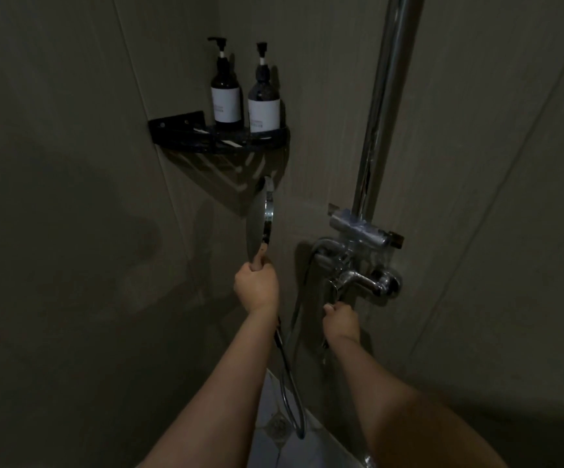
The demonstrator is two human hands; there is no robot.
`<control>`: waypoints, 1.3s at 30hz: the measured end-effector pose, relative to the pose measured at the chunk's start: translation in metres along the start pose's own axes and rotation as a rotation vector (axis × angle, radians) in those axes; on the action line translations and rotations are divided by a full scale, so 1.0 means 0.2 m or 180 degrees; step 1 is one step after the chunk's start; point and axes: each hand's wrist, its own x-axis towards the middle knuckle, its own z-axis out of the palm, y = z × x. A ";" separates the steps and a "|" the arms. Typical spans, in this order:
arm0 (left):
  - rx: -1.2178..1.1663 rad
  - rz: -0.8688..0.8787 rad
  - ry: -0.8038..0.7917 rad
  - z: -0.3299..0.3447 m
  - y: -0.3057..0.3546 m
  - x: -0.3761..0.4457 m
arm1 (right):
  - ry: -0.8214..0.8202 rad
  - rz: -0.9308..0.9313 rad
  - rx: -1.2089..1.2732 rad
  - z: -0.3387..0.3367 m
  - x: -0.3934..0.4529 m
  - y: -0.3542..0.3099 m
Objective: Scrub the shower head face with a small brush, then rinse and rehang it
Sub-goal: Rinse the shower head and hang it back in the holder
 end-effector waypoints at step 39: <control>0.0397 -0.0043 0.0194 -0.10 -0.07 0.02 | -0.2061 0.1552 0.2687 0.07 -0.10 -0.26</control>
